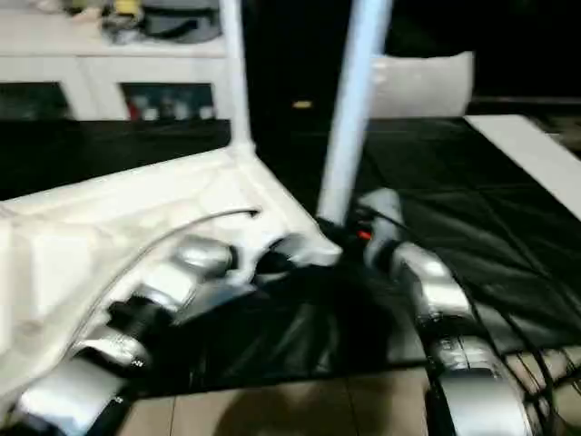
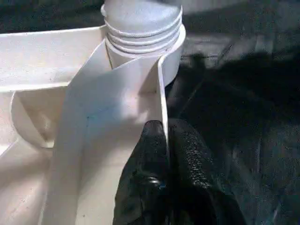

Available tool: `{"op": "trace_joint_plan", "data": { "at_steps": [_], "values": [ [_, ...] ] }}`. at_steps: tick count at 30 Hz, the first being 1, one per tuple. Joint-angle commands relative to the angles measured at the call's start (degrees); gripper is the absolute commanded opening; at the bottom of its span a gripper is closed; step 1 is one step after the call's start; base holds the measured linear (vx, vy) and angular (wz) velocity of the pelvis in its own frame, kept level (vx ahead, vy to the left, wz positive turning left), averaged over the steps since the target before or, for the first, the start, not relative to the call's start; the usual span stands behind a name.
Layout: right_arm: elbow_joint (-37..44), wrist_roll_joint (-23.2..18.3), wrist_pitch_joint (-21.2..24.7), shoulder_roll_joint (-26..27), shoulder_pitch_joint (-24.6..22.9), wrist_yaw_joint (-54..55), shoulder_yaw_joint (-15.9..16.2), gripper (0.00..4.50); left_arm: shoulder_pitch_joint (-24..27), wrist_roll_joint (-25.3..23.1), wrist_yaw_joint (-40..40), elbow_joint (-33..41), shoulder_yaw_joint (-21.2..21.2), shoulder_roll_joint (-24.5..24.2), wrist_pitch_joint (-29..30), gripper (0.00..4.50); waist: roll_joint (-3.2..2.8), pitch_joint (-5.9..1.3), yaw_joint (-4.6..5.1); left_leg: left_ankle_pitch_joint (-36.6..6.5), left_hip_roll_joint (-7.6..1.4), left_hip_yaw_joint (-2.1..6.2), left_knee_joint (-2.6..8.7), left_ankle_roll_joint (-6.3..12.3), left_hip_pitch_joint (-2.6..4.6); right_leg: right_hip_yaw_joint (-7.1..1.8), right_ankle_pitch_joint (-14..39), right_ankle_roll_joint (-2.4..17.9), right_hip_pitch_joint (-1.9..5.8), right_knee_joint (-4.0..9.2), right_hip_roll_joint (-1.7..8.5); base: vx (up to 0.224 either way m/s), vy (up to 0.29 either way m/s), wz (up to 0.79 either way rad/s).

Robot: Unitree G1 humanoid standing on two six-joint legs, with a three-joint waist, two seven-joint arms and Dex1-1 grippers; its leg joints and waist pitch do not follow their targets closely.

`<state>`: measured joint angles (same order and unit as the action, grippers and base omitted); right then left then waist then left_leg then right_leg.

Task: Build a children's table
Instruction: Rotate leg to tighten

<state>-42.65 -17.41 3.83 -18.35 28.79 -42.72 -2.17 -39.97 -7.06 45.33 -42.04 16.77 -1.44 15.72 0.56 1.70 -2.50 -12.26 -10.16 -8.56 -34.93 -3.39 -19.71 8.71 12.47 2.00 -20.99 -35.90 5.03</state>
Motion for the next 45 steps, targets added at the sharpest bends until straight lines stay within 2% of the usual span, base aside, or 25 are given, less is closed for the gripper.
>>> {"op": "trace_joint_plan", "data": {
  "at_steps": [1, 2, 3, 4, 5, 7, 8, 10, 11, 12, 14, 16, 19, 20, 23, 25, 27, 28, 29, 32, 35, 37, 41, 42, 45],
  "values": [
    [1.40, 2.96, 6.54, 0.27, -3.43, 3.87, 1.59, 2.69, -1.08, 1.31, 2.87, 3.32, 1.34, 0.97, -2.90, 0.00, 0.22, -3.03, -0.81, -4.23, -3.59, 1.27, 3.99, 5.52, -1.10, -4.42, 9.88, 9.51, 2.79, 5.52, 4.82, 0.000, 0.000, 0.00],
    [3.13, 2.77, 7.16, 0.38, -3.78, 3.96, 1.89, 2.83, -0.94, 1.11, 3.02, 3.50, 1.58, 0.75, -3.27, 0.00, 0.23, -3.08, -1.20, -4.69, -3.22, 0.81, 3.67, 6.09, -1.16, -4.39, 8.57, 10.35, 2.78, 5.66, 5.03, 0.000, 0.000, 0.00],
    [3.82, 2.68, 7.39, 0.42, -3.93, 4.00, 1.99, 2.98, -0.88, 1.04, 3.10, 3.57, 1.67, 0.65, -3.45, 0.00, 0.36, -3.13, -1.26, -4.60, -3.16, 0.77, 3.68, 6.25, -1.35, -4.37, 8.43, 10.27, 2.98, 5.51, 5.02, 0.000, 0.000, 0.00],
    [7.46, 1.86, 8.59, 0.08, -4.80, 3.74, 2.51, 3.07, -0.77, 0.64, 3.44, 3.69, 1.84, -0.21, -4.21, 0.00, 0.19, -2.88, -1.40, -4.83, -3.02, 0.63, 3.82, 6.61, -1.39, -4.15, 9.96, 9.93, 2.85, 5.84, 4.85, 0.000, 0.000, 0.00],
    [9.99, 1.32, 8.99, -0.52, -5.53, 2.94, 2.95, 3.11, -0.65, 0.33, 4.20, 3.70, 2.08, -1.05, -5.61, 0.00, -0.03, -2.72, -1.61, -6.29, -3.14, 0.56, 3.94, 6.50, -1.06, -4.21, 12.79, 9.02, 2.60, 6.36, 4.96, 0.000, 0.000, 0.00],
    [15.23, 0.54, 10.17, -1.68, -7.32, 1.91, 3.52, 3.28, -0.58, -0.20, 4.67, 3.36, 2.36, -2.26, -7.31, 0.00, -0.05, -2.77, -1.79, -7.43, -3.46, 0.65, 4.28, 6.08, -0.88, -4.23, 14.26, 8.01, 2.65, 6.60, 5.03, 0.000, 0.000, 0.00],
    [20.66, -0.14, 11.63, -3.63, -9.55, -0.73, 3.72, 3.41, -0.24, -0.24, 6.85, 3.28, 2.81, -3.75, -9.12, 0.00, -0.07, -2.92, -1.99, -6.90, -3.70, 0.70, 4.40, 5.92, -0.80, -4.31, 12.80, 7.99, 2.66, 6.39, 5.09, 0.000, 0.000, 0.00],
    [21.01, -0.20, 11.70, -3.86, -9.70, -1.05, 3.74, 3.54, -0.20, -0.25, 7.11, 3.29, 2.87, -3.91, -9.39, 0.00, -0.15, -2.91, -2.41, -5.85, -3.89, 0.67, 4.40, 6.53, -0.77, -4.51, 9.53, 8.36, 2.53, 6.06, 5.13, 0.000, 0.000, 0.00],
    [26.06, -1.05, 13.05, -6.81, -11.66, -5.15, 3.97, 3.54, 0.34, 0.10, 10.91, 3.70, 3.80, -5.79, -12.25, 0.00, 0.02, -2.88, -2.60, -5.88, -3.88, 0.63, 4.47, 6.62, -0.88, -4.49, 9.11, 8.70, 2.60, 6.10, 5.24, 0.000, 0.000, 0.00],
    [27.03, -1.23, 13.30, -7.46, -12.02, -6.05, 4.04, 3.67, 0.45, 0.20, 11.70, 3.84, 3.99, -6.16, -12.53, 0.00, 0.05, -2.95, -2.90, -5.43, -3.83, 0.68, 4.37, 6.75, -0.92, -4.57, 8.34, 8.34, 2.80, 6.00, 5.25, 0.000, 0.000, 0.00],
    [29.67, -1.77, 13.93, -9.63, -12.91, -9.02, 4.28, 3.91, 0.85, 0.56, 14.69, 4.32, 4.78, -7.46, -14.58, 0.00, -0.12, -3.03, -3.25, -3.26, -4.01, 0.66, 4.23, 8.11, -1.01, -4.64, 3.49, 9.56, 2.60, 5.23, 5.32, 0.000, 0.000, 0.00],
    [32.55, -2.93, 15.33, -12.10, -13.63, -11.91, 4.36, 3.99, 1.19, 1.12, 18.14, 4.72, 5.66, -8.98, -16.12, 0.00, -0.07, -3.07, -3.34, -3.20, -4.08, 0.57, 4.14, 8.26, -1.00, -4.66, 2.87, 10.05, 2.62, 5.11, 5.54, 0.000, 0.000, 0.00],
    [36.07, -2.83, 16.05, -16.50, -14.51, -16.59, 5.68, 4.36, 0.84, 0.78, 21.83, 3.77, 6.75, -11.01, -19.43, 0.00, -0.16, -2.84, -3.62, -4.31, -4.19, 0.46, 4.27, 7.84, -0.83, -4.73, 4.45, 9.93, 2.51, 5.35, 5.46, 0.000, 0.000, 0.00],
    [37.97, -1.88, 15.63, -19.53, -15.31, -20.47, 7.44, 4.36, 0.55, 0.71, 24.70, 3.04, 7.45, -12.11, -21.55, 0.00, -0.08, -2.73, -3.88, -5.12, -4.19, 0.39, 4.33, 7.49, -0.75, -4.77, 5.78, 9.51, 2.46, 5.56, 5.50, 0.000, 0.000, 0.00],
    [39.33, -2.54, 16.23, -21.16, -15.73, -23.90, 8.28, 4.36, 0.46, 0.85, 27.45, 2.89, 8.12, -12.94, -22.86, 0.00, -0.01, -2.54, -4.32, -6.91, -4.05, 0.27, 4.49, 6.41, -0.85, -4.74, 9.91, 8.09, 2.59, 6.02, 5.67, 0.000, 0.000, 0.00],
    [40.48, -3.52, 17.01, -21.96, -15.53, -26.12, 8.60, 4.02, 0.52, 1.66, 30.97, 3.41, 8.72, -13.65, -23.81, 0.00, 0.02, -2.53, -4.33, -7.43, -4.03, 0.32, 4.58, 6.03, -0.79, -4.62, 11.61, 7.50, 2.48, 6.22, 5.60, 0.000, 0.000, 0.00],
    [40.73, -4.08, 17.39, -22.13, -15.29, -27.06, 8.79, 4.02, 0.59, 2.24, 32.82, 3.91, 9.03, -13.98, -24.12, 0.00, -0.11, -2.59, -4.43, -7.08, -4.24, 0.38, 4.60, 5.87, -0.70, -4.72, 10.88, 7.79, 2.35, 6.09, 5.59, 0.000, 0.000, 0.00],
    [40.73, -4.73, 17.83, -22.23, -14.97, -27.98, 9.03, 3.86, 0.63, 2.50, 34.49, 4.39, 9.53, -14.40, -24.56, 0.00, -0.11, -2.67, -4.48, -6.69, -4.36, 0.39, 4.59, 5.76, -0.73, -4.78, 9.41, 8.28, 2.33, 5.80, 5.58, 0.000, 0.000, 0.00],
    [39.67, -5.29, 18.03, -22.44, -13.94, -29.77, 9.87, 3.69, 0.65, 2.63, 36.66, 4.82, 10.35, -15.00, -25.67, 0.00, 0.21, -2.70, -4.57, -6.45, -4.44, 0.39, 4.59, 5.88, -0.68, -4.80, 8.57, 8.67, 2.33, 5.66, 5.66, 0.000, 0.000, 0.00],
    [36.36, -4.73, 17.38, -22.04, -12.27, -31.72, 10.83, 3.57, 0.68, 2.38, 37.51, 4.93, 10.80, -15.37, -26.42, 0.00, -0.03, -2.77, -4.77, -6.16, -4.33, 0.25, 4.45, 5.88, -0.71, -4.71, 7.78, 9.67, 2.29, 5.45, 5.72, 0.000, 0.000, 0.00],
    [32.02, -3.67, 16.07, -21.38, -10.66, -34.19, 11.73, 3.13, 0.74, 2.16, 38.12, 4.85, 10.85, -15.51, -26.98, 0.00, -0.06, -2.77, -5.30, -5.77, -4.39, 0.05, 4.37, 5.51, -0.48, -4.86, 7.70, 9.71, 2.13, 5.51, 5.66, 0.000, 0.000, 0.00],
    [31.29, -3.51, 15.81, -21.26, -10.63, -34.94, 11.87, 3.08, 0.78, 2.18, 38.35, 4.83, 10.81, -15.50, -27.11, 0.00, 0.06, -2.80, -5.32, -5.69, -4.42, 0.06, 4.37, 5.43, -0.68, -4.78, 7.22, 9.79, 2.34, 5.28, 5.71, 0.000, 0.000, 0.00],
    [20.42, -0.99, 10.35, -18.55, -8.07, -36.58, 13.16, 2.73, 0.97, 2.61, 38.70, 4.95, 10.96, -15.58, -27.28, 0.00, 0.09, -2.82, -5.10, -6.29, -4.01, -0.14, 4.28, 4.97, -0.94, -4.55, 9.07, 9.83, 2.37, 5.53, 5.76, 0.000, 0.000, 0.00],
    [13.63, 0.29, 7.41, -16.31, -5.77, -36.80, 13.81, 2.67, 1.12, 2.98, 38.73, 5.01, 10.77, -15.46, -27.05, 0.00, 0.21, -2.84, -5.02, -6.26, -3.97, -0.17, 4.27, 4.79, -0.94, -4.50, 9.65, 9.62, 2.36, 5.60, 5.66, 0.000, 0.000, 0.00],
    [8.13, 0.82, 5.29, -14.50, -3.86, -37.20, 14.00, 2.37, 1.33, 3.51, 38.95, 5.16, 10.52, -15.30, -26.66, 0.00, 0.15, -2.62, -4.53, -7.70, -4.01, -0.14, 4.43, 4.23, -0.83, -4.39, 13.68, 8.83, 2.21, 6.03, 5.56, 0.000, 0.000, 0.00]
  ]
}}
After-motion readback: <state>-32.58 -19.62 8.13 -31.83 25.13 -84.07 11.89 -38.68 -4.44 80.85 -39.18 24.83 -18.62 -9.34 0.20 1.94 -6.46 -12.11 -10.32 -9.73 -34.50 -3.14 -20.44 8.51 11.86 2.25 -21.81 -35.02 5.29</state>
